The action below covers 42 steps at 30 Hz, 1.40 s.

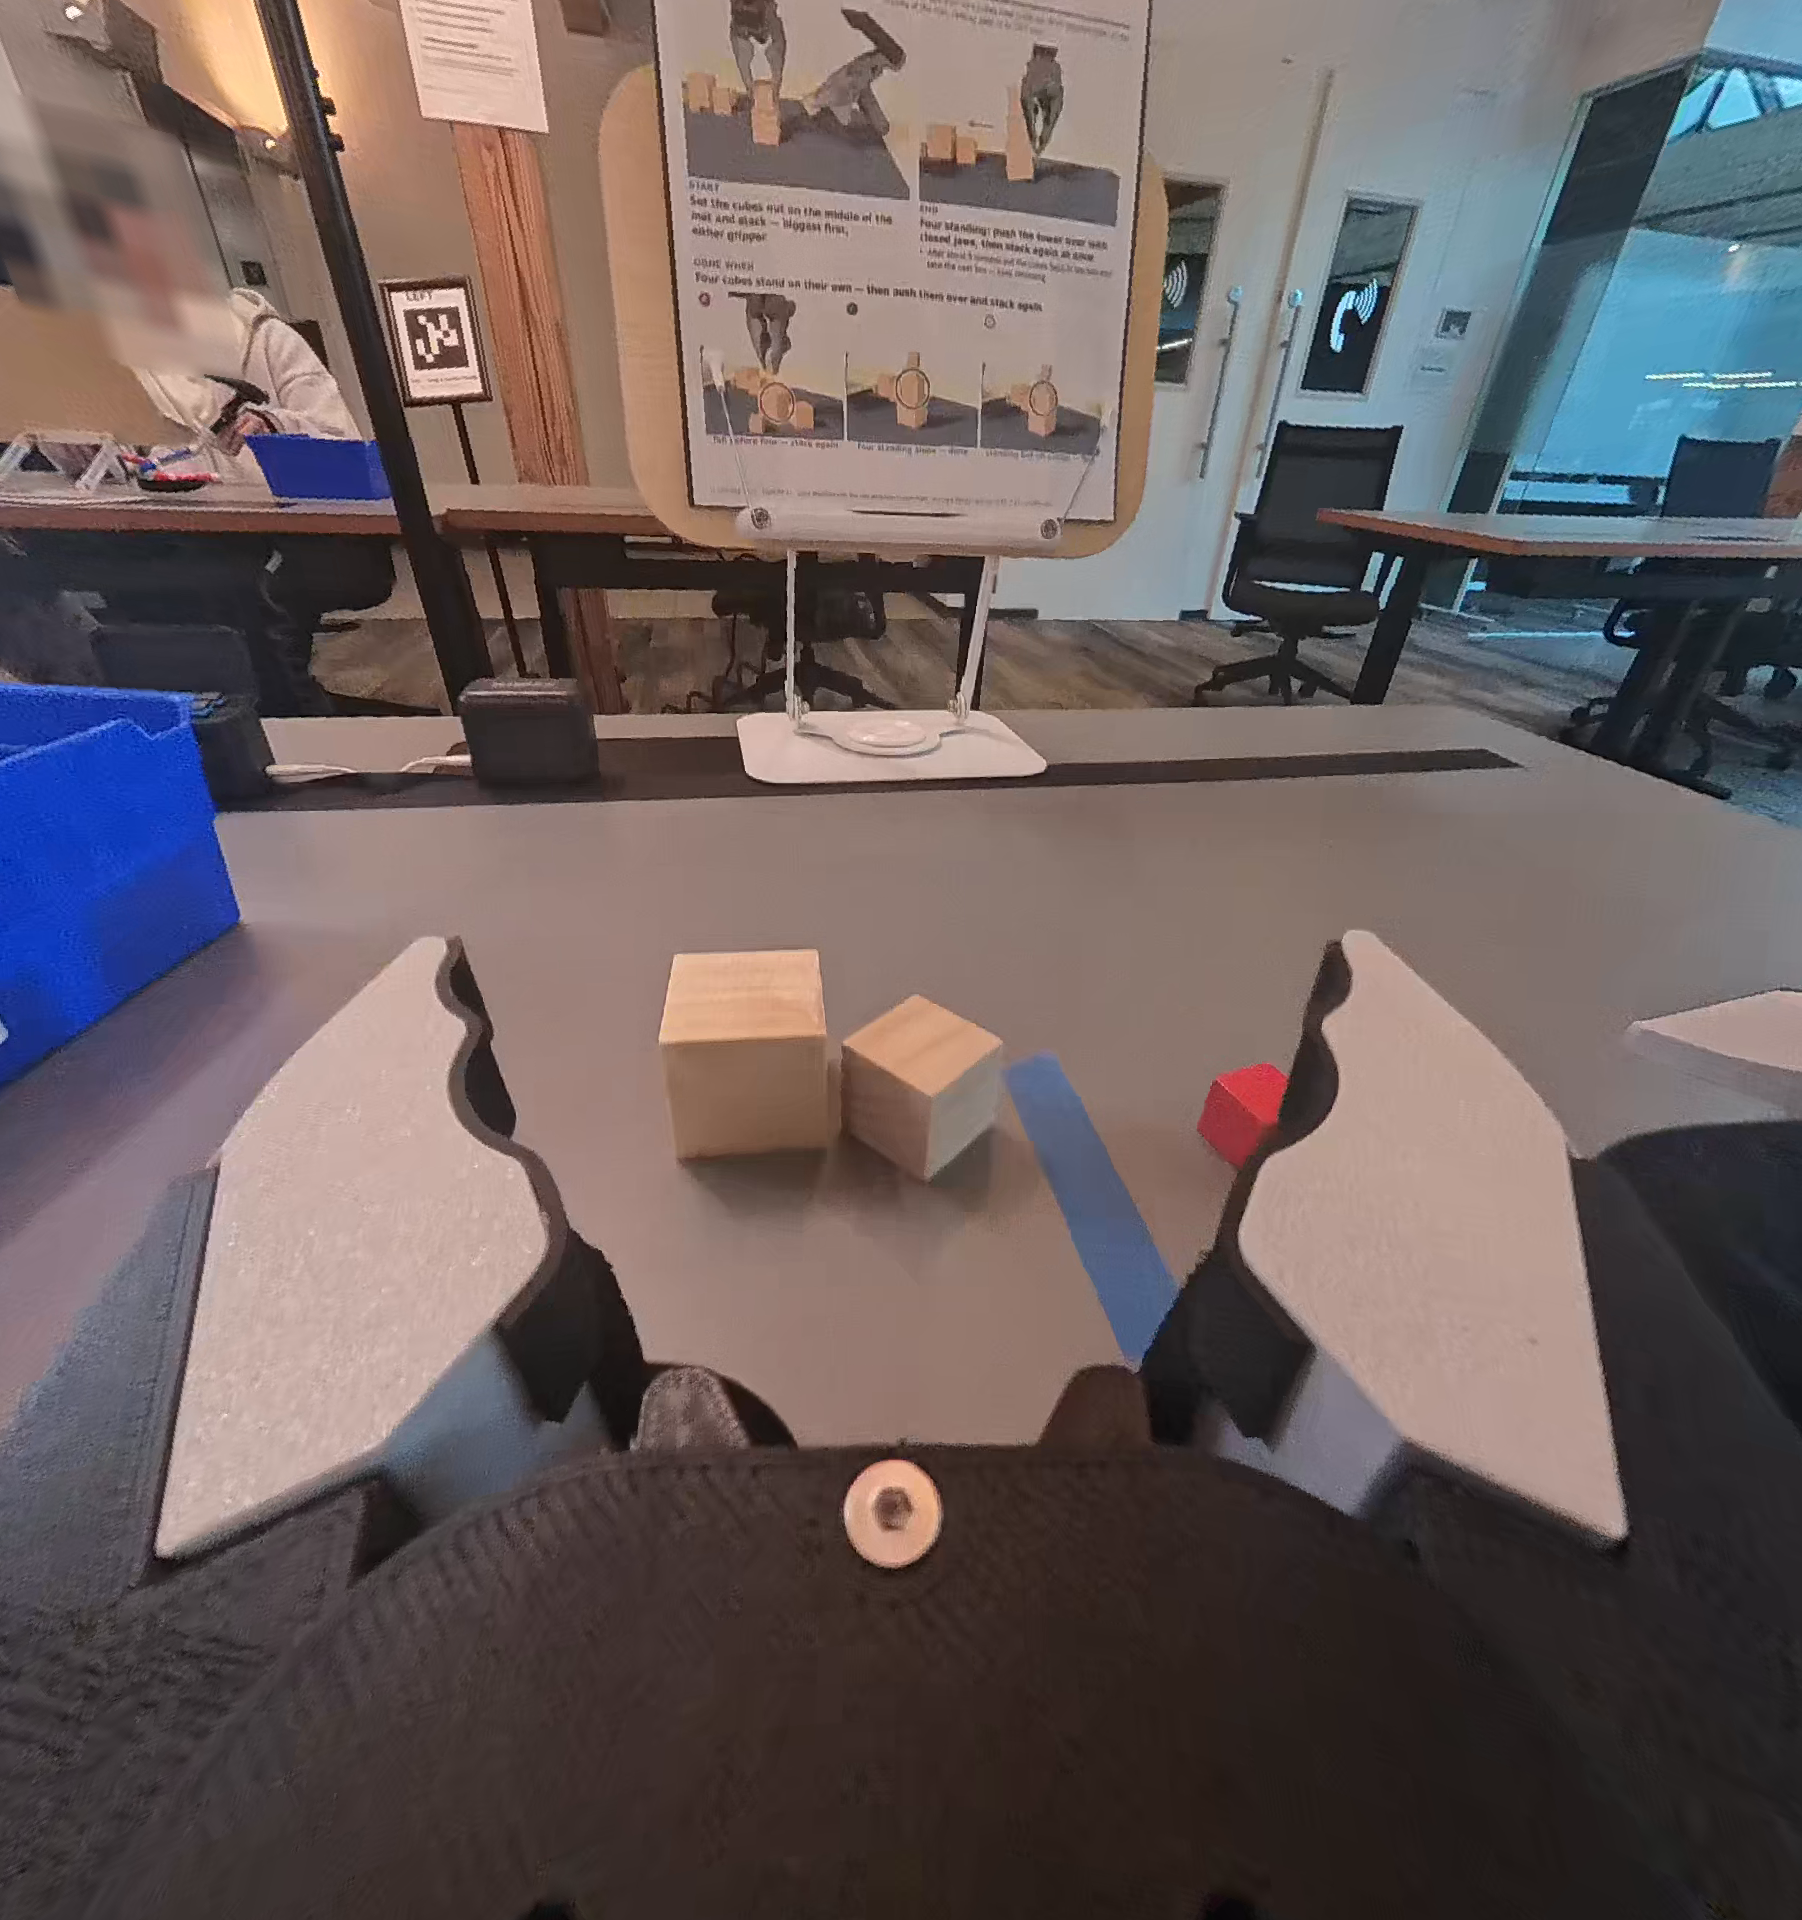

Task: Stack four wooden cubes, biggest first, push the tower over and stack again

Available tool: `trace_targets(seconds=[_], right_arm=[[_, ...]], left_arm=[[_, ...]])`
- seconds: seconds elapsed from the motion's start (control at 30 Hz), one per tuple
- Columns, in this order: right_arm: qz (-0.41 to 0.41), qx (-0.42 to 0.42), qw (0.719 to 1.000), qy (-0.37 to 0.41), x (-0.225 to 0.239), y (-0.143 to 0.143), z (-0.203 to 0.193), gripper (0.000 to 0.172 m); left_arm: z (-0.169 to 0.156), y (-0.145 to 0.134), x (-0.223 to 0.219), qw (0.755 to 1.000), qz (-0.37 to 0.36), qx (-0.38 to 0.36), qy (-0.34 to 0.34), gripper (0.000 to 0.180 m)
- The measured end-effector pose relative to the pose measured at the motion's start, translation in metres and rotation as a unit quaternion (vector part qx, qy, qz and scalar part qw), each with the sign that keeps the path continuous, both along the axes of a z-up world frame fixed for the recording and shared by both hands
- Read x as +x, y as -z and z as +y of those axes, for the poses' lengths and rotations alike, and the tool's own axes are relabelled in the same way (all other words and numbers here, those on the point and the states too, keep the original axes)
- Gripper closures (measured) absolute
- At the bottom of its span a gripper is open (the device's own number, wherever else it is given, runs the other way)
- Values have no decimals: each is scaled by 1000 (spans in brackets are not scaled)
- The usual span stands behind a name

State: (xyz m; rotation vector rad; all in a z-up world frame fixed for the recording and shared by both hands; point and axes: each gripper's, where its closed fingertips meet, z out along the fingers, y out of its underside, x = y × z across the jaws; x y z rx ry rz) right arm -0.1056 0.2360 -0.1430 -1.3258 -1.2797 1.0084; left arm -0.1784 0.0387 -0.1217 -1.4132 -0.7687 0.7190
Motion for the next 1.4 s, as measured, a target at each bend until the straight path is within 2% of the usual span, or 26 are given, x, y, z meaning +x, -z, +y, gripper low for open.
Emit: trace_targets(seconds=[0.23,0.67,0.9,0.97,1.0,1.03,1.07,1.1,1.13,1.17,1.3,1.4], right_arm=[[12,8,1000,8,22,-4,-6,25],[-17,1,1000,12,11,22,2,24],[-15,6,1000,10,12,22,2,25],[-10,8,1000,11,13,21,2,25],[-8,10,1000,9,14,20,2,27],[-7,14,1000,-6,15,18,-2,43],[-5,20,999,-35,17,16,-10,75],[-5,29,997,-74,19,15,-20,120],[-4,33,994,-104,22,13,-28,162],[2,33,993,-117,24,11,-31,172],[20,37,992,-118,27,2,-35,172],[50,13,984,-171,34,-18,-62,172]], left_arm=[[0,-1,23,1000,13,-10,11,38],[2,18,3,999,8,-36,2,38],[5,13,7,998,28,-48,3,39],[6,10,10,998,37,-46,9,47],[7,7,13,998,48,-44,21,70],[9,4,18,997,63,-39,39,103],[10,1,23,995,75,-31,54,142],[11,-2,27,994,82,-23,67,180],[11,-3,28,994,81,-16,73,180],[12,-3,29,993,83,-21,78,180],[13,5,26,993,70,-62,72,180],[17,26,16,984,27,-155,81,180]])
